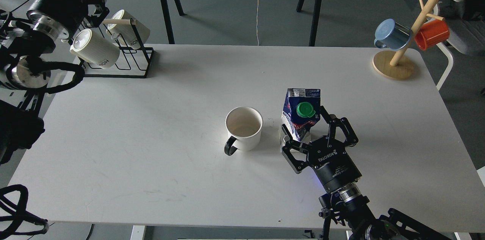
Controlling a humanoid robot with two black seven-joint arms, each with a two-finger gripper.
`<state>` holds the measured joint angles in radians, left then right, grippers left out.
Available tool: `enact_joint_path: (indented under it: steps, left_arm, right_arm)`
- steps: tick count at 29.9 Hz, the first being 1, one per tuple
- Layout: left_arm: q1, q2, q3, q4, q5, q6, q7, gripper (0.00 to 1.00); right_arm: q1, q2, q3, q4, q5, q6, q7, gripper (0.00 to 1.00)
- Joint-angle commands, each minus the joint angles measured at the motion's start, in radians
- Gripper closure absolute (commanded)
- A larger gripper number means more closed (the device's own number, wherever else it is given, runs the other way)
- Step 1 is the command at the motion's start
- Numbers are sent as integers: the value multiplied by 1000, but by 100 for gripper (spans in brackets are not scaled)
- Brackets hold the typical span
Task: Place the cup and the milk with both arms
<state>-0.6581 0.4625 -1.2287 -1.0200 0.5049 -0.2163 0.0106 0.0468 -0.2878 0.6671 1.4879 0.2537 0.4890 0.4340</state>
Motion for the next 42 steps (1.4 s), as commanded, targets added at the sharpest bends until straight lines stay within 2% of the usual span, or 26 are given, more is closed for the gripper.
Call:
enact_joint_path:
  steps: [1,6,16,20,25,29,35,39,42]
  left_arm:
    - [0,-2,0,0,1,0,0,1]
    - [0,-1,0,0,1,0,-1,1]
    - [2,1,0,0,0,-2,0,1]
    - [2,1,0,0,0,-2,-1,1]
    - [-1,-2,0,0,0,-2,-1,1]
    - [-8,-1,0,0,0,-2,0,1]
    - [-20,-5,0,3,1,15,3,1]
    - [-28,-33,0,12,0,17,5,1]
    - [-31,-56,-5,14,-2,18,3,1]
  right_arm:
    - [-1,-2,-3,-14,-8,0,-1,0]
    - [-18,-14,-1,17,-10,0,-1,0]
    - [-28,-178,20,207,-11,0,0,0]
    - [-21,-264,100,245,-8,0,0,0]
    - [-5,-368,299,236,-7,0,0,0]
    - [85,-444,402,158,2,0,0,0]
    - [280,-484,339,-116,1,0,-8,0]
    - [419,-464,247,-352,1,0,-73,1]
    - [496,-398,192,-492,1,0,-130,1]
